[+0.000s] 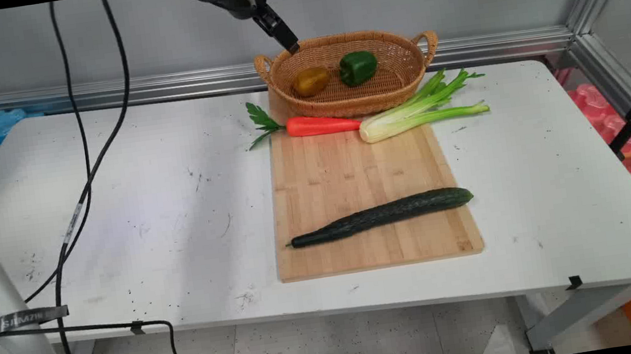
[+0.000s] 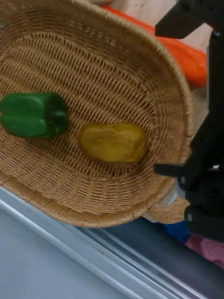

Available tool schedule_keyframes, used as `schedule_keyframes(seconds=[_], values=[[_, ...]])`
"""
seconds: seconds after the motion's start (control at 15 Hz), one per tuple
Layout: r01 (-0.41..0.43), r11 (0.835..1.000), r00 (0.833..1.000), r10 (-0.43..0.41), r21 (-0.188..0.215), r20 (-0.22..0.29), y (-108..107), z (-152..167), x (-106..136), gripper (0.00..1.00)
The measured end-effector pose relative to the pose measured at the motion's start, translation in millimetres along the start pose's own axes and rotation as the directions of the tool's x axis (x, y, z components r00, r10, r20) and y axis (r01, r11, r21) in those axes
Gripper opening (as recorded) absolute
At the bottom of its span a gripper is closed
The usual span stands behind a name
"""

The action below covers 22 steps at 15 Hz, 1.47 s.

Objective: Pick up the potato from the vegetable basket

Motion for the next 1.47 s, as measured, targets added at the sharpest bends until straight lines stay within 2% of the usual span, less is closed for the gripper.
schedule_keyframes(seconds=[0.6,1.27,1.47], values=[[-0.062,0.994,0.998,0.062,-0.094,-0.001,-36,91,3,1.00],[-0.069,0.987,0.997,0.071,-0.147,0.007,-59,169,1,1.00],[-0.074,0.985,0.997,0.076,-0.154,0.007,-62,184,1,1.00]])
